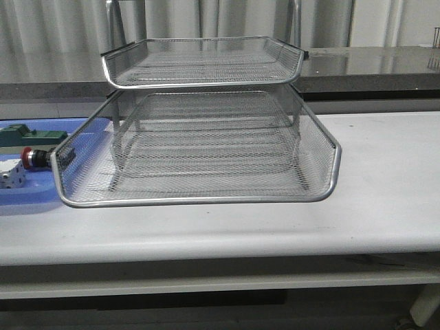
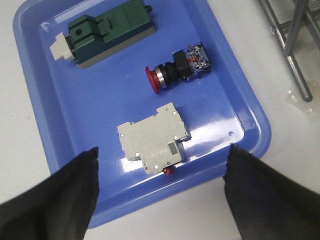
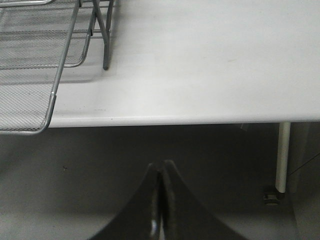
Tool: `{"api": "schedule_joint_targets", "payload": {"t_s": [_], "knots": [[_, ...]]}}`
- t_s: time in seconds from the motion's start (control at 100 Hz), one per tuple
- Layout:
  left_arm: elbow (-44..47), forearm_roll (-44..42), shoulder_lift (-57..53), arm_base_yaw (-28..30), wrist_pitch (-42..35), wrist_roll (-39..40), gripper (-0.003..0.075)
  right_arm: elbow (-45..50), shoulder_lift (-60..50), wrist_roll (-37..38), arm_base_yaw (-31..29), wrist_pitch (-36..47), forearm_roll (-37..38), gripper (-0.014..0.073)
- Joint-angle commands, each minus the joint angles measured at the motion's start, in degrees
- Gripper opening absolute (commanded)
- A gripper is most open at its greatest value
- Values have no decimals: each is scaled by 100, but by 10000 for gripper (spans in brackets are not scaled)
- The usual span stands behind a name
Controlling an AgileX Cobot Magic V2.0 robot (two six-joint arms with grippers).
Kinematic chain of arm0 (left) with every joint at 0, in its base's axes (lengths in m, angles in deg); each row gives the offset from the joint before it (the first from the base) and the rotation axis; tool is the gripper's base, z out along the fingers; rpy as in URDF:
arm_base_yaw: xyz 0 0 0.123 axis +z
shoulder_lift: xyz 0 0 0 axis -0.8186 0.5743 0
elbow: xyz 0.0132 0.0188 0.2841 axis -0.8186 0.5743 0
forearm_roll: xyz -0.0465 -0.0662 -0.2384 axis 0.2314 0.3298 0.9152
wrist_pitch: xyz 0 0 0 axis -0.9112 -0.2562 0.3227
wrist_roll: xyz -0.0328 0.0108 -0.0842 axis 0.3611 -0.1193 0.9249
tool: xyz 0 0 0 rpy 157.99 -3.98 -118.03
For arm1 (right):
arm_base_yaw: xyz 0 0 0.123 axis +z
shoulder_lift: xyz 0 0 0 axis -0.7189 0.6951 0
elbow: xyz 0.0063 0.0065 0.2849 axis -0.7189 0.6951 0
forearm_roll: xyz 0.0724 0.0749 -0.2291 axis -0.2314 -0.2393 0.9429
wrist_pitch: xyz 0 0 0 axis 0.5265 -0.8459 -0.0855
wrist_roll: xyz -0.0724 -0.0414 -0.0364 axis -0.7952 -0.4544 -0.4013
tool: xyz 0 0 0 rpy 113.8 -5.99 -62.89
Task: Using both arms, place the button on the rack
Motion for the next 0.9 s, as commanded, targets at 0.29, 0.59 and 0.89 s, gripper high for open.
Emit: {"api": "schedule_joint_targets", "payload": {"t_s": [0.29, 0.59, 0.89], "knots": [[-1506, 316, 1011, -7, 359, -1381, 519, -180, 35, -29, -33, 356, 85, -69], [-2533, 542, 2044, -7, 735, -2746, 519, -180, 35, -29, -33, 356, 85, -69], [-3059, 677, 2797, -35, 740, -2958, 519, -180, 35, -29, -33, 356, 85, -69]]}}
